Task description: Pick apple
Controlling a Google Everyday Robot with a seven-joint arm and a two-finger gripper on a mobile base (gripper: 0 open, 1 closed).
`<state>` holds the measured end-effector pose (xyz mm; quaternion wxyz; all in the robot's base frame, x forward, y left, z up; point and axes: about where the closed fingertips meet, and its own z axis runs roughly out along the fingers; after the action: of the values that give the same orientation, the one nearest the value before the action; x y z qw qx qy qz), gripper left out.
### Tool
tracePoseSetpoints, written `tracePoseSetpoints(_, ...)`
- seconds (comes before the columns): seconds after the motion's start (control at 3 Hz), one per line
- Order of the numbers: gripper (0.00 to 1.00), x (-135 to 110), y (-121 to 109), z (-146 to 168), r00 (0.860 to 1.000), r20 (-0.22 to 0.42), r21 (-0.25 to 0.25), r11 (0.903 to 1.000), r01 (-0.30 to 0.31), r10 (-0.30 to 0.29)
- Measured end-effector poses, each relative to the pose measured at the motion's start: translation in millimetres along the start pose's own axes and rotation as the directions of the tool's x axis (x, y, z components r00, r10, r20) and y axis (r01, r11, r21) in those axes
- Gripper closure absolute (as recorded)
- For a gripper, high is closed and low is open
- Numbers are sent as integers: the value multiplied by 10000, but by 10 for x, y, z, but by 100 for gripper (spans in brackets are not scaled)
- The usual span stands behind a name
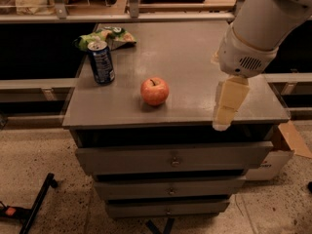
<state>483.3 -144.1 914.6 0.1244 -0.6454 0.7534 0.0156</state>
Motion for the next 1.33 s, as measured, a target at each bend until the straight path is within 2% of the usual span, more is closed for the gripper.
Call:
tracePoseSetpoints(0.33,0,-271,-90,289,9996,155,-364,9990,256,-250)
tracePoseSetpoints(1.33,0,-883,-379,740,9942,696,-573,9946,864,-823)
